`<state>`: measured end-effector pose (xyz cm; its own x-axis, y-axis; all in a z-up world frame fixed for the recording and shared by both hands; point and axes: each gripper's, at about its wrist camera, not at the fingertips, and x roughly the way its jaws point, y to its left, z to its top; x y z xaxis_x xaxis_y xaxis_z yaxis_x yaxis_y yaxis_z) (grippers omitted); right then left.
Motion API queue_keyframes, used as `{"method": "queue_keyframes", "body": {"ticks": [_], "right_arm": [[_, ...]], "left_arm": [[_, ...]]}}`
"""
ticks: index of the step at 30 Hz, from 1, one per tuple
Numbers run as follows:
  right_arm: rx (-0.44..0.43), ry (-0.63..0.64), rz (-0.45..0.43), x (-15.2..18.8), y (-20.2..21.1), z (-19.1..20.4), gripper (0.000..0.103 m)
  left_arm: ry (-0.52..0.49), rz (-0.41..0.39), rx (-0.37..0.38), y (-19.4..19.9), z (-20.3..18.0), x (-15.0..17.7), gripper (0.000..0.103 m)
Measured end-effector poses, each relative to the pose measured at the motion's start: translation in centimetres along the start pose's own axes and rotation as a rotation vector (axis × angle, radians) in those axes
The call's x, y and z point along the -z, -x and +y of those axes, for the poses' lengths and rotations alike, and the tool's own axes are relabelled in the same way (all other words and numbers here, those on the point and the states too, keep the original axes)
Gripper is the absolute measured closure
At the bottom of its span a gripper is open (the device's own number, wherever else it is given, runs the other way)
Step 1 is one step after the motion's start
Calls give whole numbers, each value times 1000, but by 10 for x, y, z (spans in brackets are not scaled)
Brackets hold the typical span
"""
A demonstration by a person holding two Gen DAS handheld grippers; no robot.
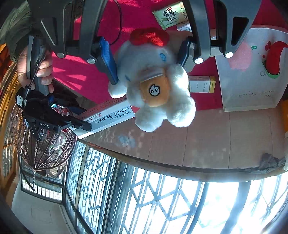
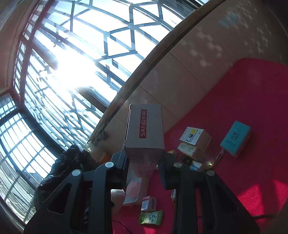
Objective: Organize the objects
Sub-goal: 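Carry the bunny plush and SANO box with both tools over the white tray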
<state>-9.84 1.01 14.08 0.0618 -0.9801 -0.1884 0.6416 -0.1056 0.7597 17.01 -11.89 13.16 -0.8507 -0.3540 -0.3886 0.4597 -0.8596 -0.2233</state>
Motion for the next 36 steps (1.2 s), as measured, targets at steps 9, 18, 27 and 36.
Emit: {"method": "queue_keyframes", "body": {"ticks": [9, 18, 27, 36], "right_arm": [[-1, 44, 47, 8, -15, 22, 76], [-3, 89, 102, 15, -32, 43, 75], [-16, 162, 154, 21, -54, 74, 76], [-27, 239, 230, 34, -90, 108, 75]], "left_arm": [[48, -47, -28, 16, 17, -2, 42], [110, -79, -94, 31, 45, -1, 42], [164, -130, -210, 52, 82, -1, 42], [195, -160, -302, 68, 107, 7, 42]]}}
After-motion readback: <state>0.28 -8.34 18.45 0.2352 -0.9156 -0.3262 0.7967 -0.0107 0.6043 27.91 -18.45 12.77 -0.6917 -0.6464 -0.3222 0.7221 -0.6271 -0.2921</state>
